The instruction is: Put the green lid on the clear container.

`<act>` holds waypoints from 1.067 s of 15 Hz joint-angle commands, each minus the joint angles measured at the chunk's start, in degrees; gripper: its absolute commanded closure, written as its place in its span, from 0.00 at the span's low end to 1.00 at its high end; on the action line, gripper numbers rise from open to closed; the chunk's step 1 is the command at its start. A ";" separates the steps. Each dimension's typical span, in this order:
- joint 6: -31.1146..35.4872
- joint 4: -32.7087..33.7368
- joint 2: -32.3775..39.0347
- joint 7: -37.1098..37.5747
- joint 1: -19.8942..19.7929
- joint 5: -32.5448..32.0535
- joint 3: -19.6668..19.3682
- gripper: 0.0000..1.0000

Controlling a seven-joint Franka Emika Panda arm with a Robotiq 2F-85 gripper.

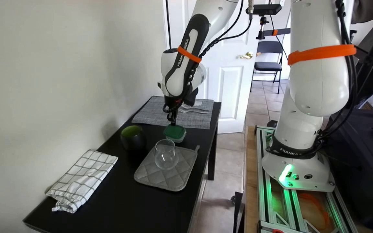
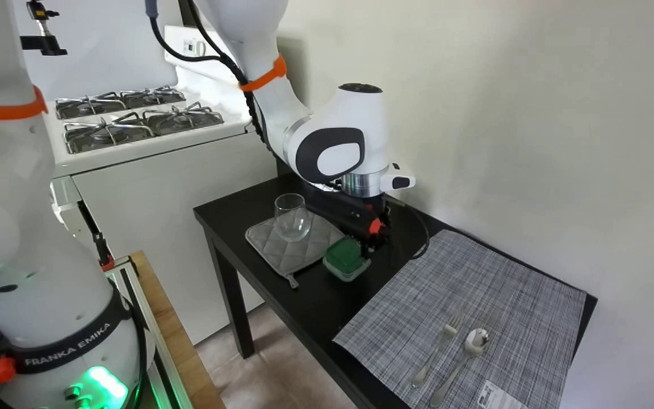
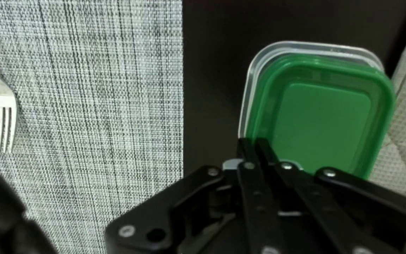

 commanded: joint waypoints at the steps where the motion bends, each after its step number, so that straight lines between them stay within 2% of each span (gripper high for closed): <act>1: -1.08 1.72 1.56 0.48 -0.82 -0.60 0.70 0.99; 16: -2.65 1.77 0.70 -0.22 -0.96 -1.63 1.27 0.99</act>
